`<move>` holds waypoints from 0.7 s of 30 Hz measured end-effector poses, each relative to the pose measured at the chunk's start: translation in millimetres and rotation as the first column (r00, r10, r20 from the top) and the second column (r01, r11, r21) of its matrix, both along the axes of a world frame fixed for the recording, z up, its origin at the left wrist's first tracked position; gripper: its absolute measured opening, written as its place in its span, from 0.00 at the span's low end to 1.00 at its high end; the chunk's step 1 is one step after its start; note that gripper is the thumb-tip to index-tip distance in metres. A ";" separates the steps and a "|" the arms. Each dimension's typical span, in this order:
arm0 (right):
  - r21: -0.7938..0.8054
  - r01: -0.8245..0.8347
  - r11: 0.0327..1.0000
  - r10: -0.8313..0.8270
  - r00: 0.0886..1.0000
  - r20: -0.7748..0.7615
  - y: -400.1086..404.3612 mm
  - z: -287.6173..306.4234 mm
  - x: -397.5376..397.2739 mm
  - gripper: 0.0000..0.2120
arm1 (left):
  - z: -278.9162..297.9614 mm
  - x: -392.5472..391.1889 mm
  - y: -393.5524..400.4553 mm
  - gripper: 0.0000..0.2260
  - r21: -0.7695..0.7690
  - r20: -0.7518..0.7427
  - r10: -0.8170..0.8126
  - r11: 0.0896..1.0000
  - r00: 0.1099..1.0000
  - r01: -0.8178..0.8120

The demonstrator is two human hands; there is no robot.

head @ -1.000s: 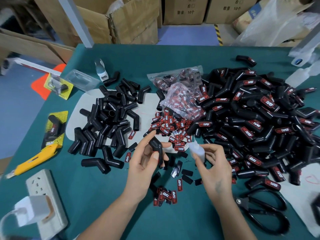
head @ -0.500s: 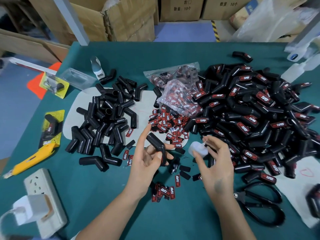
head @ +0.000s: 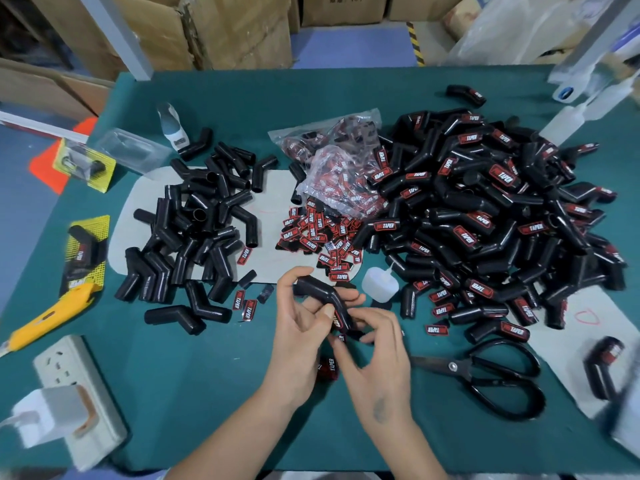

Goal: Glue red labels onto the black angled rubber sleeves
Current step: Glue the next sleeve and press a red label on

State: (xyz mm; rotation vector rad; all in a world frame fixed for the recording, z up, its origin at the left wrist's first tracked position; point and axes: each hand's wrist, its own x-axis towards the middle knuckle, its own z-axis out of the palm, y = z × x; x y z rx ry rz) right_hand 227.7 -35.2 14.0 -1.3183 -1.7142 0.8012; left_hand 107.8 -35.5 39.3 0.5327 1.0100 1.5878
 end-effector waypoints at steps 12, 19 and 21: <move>0.090 0.119 0.989 -0.121 0.993 0.018 5.4 1.3 8.2 0.14 | -0.2 26.4 5.5 0.19 -0.126 0.124 0.075 0.990 0.989 -0.059; 0.000 0.089 0.996 -0.089 0.994 -0.056 5.9 7.2 17.7 0.14 | -3.8 27.5 -0.2 0.16 -0.093 0.115 0.004 0.996 0.993 0.007; -0.075 0.083 0.994 -0.089 0.992 -0.088 5.4 9.5 25.0 0.15 | -5.5 24.0 -4.0 0.16 -0.057 0.049 -0.035 0.998 0.998 0.038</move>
